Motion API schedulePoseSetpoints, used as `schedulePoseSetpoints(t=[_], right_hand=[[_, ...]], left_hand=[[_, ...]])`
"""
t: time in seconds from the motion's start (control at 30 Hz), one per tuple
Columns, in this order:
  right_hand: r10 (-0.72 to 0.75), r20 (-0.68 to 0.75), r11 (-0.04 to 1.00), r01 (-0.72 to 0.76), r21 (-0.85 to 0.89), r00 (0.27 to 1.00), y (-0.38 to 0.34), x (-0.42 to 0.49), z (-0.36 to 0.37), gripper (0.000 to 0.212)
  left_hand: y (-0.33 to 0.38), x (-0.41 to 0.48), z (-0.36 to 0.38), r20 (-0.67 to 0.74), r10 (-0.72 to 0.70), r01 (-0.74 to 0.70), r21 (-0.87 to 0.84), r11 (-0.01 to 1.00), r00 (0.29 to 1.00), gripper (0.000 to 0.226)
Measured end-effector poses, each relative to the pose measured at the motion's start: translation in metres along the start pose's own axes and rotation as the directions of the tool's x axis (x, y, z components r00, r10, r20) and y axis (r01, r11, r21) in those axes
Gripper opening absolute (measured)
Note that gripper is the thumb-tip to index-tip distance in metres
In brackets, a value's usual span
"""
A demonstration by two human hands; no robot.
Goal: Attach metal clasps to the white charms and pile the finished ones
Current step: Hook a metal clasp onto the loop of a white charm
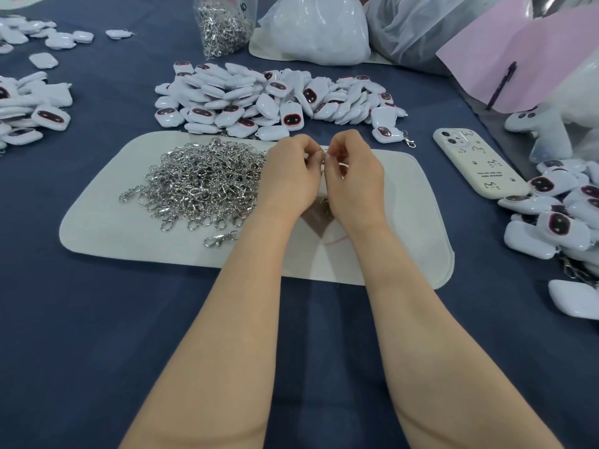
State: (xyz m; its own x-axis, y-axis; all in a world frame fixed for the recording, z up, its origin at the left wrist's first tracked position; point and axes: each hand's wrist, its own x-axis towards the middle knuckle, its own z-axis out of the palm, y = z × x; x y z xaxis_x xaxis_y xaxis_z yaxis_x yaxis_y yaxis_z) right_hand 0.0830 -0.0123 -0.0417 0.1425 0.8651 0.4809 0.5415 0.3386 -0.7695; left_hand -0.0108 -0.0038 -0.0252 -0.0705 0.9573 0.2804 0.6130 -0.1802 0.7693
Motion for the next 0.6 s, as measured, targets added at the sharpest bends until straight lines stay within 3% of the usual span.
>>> schedulePoseSetpoints(t=[0.2,0.37,0.6], right_hand=[[0.111,-0.040,0.991,-0.108,0.085,0.993,0.002,0.002,-0.005,0.017],[0.182,-0.047,0.976,-0.174,0.132,0.982,0.004,0.003,-0.004,0.016],[0.182,-0.036,0.976,-0.176,0.125,0.983,0.005,0.003,-0.003,0.014]], left_hand=[[-0.001,0.001,-0.004,0.094,-0.012,0.026,-0.148,0.989,0.996,0.010],[0.000,-0.001,-0.011,0.143,0.014,0.031,-0.308,0.951,0.990,0.033],[0.001,-0.002,-0.006,0.155,0.006,0.039,-0.290,0.956,0.988,0.029]])
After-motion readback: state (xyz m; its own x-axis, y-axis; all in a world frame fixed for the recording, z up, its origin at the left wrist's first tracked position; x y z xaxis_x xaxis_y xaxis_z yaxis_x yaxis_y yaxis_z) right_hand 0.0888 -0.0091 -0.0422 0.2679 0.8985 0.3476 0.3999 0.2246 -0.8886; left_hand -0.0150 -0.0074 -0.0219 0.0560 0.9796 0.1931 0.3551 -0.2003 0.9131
